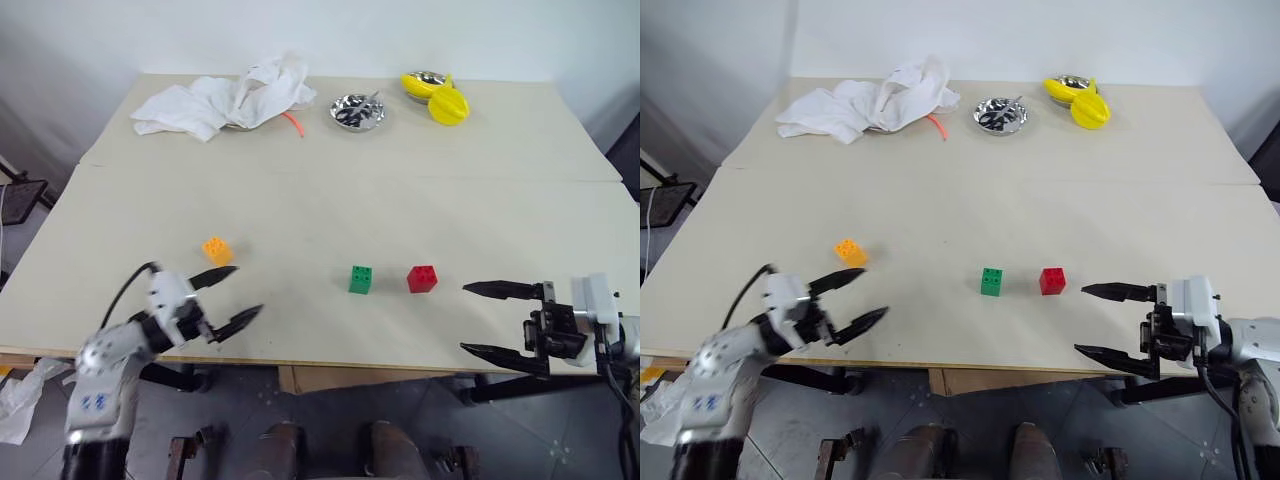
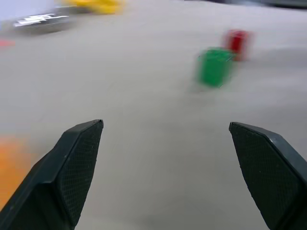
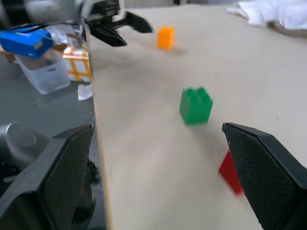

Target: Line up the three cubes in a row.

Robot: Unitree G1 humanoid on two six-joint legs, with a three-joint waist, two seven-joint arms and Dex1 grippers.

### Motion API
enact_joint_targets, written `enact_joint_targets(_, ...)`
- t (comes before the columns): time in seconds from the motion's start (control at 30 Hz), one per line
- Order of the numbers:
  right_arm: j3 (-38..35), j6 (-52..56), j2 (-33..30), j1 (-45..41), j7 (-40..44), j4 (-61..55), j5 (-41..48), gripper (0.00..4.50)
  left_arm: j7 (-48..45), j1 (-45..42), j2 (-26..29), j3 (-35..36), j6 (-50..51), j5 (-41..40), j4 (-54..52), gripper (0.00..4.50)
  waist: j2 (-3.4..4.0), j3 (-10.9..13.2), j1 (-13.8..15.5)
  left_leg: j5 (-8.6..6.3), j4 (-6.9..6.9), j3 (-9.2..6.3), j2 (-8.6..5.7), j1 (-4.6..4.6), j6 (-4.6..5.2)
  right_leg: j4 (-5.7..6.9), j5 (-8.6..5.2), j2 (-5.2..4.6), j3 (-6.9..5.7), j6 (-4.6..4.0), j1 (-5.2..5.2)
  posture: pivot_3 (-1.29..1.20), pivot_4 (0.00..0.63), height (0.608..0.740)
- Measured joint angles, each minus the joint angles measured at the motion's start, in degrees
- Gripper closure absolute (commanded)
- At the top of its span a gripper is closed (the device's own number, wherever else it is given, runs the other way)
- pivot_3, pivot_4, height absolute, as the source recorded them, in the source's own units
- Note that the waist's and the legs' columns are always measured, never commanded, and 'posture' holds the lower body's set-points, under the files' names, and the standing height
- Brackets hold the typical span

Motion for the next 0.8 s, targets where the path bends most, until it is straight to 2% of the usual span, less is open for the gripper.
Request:
enact_joint_targets(0.17,2.5,-1.4,2.1,-4.0,0.2,4.1,-1.0,0.0,9.5,13.0,-4.9,9.1,-1.0,-0.5,-2.9,0.03,-0.01,0.0,0.2,-0.06,-0.04,0.03,-0.01,-0.01,0.02,-0.08,0.0,0.0,-0.01,0.0,-0.02,0.0,0.15,0.74)
enact_joint_targets(0.4,3.8,-3.8,3.0,-7.5,0.6,6.9,-2.1,0.0,12.8,16.3,-6.0,11.1,-2.6,-2.3,-3.0,0.03,-0.01,0.0,1.0,-0.06,-0.03,0.1,0.0,-0.01,0.02,-0.15,-0.01,0.01,0.05,-0.03,-0.01,0.0,0.15,0.74)
enact_joint_targets(0.47,3.9,-3.9,3.0,-7.9,0.6,7.3,-2.2,0.0,12.6,14.7,-4.5,9.5,-1.4,-2.5,-2.9,0.03,-0.01,0.0,1.2,-0.06,-0.04,0.07,0.0,-0.02,0.01,-0.14,-0.02,0.01,0.03,-0.03,-0.02,0.0,0.15,0.74)
enact_joint_targets(0.57,4.0,-3.9,3.0,-8.1,0.6,7.3,-2.3,0.0,11.2,8.8,0.9,6.6,1.3,-2.5,-1.7,0.03,0.01,0.0,1.2,-0.06,-0.04,0.06,0.0,0.0,0.0,-0.04,-0.02,0.02,0.03,-0.03,-0.03,0.0,0.15,0.74)
enact_joint_targets(0.67,4.1,-3.3,2.8,-8.1,0.5,6.3,-2.1,0.0,9.0,-1.3,8.7,4.3,4.7,-2.3,6.0,0.03,0.04,0.0,0.9,-0.05,-0.05,0.06,0.0,0.0,-0.04,0.06,-0.02,0.05,0.04,-0.05,-0.11,0.0,0.15,0.74)
enact_joint_targets(0.8,3.9,-2.2,2.6,-7.7,0.5,4.0,-1.7,0.0,5.0,-13.3,14.9,-0.8,7.8,-0.7,17.0,0.03,0.05,0.0,0.1,-0.06,-0.11,0.05,-0.03,0.01,-0.03,0.1,-0.02,0.04,0.03,-0.04,-0.14,0.0,0.15,0.74)
